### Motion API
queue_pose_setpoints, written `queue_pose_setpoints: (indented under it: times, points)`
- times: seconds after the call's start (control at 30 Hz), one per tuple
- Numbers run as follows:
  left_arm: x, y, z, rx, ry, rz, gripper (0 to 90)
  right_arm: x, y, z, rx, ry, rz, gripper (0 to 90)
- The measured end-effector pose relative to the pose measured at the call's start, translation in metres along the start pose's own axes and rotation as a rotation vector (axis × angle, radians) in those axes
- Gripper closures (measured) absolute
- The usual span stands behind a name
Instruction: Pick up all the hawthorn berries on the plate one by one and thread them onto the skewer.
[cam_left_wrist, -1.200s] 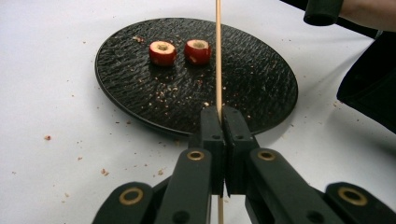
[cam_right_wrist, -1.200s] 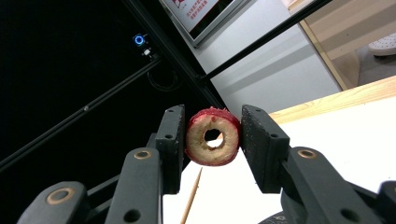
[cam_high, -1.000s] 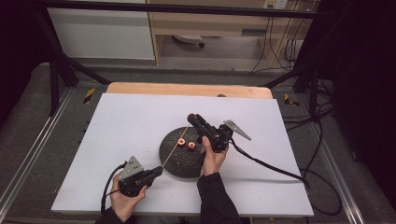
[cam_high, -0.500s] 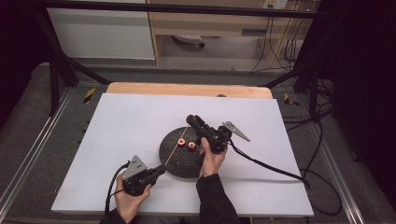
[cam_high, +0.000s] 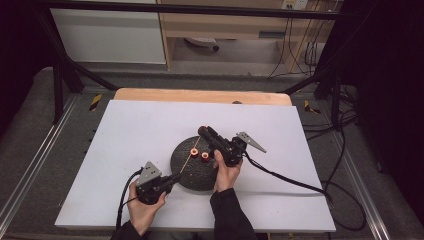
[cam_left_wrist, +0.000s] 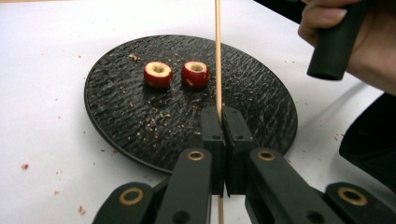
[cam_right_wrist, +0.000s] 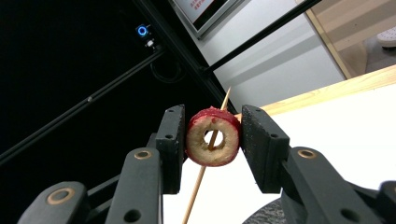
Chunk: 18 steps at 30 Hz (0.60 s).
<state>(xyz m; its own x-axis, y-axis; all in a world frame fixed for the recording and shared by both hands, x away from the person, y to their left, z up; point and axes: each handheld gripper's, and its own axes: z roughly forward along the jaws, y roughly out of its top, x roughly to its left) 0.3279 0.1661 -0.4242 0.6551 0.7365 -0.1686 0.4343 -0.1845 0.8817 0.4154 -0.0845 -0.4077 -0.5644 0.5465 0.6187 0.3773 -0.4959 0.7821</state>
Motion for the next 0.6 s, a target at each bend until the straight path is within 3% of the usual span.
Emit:
queue_pose_setpoints:
  times: [0.6]
  points:
    - [0.002,0.021,0.016,0.022,-0.005,0.018,88.5,0.004,-0.010,-0.007,0.099,0.004,-0.037,61.5]
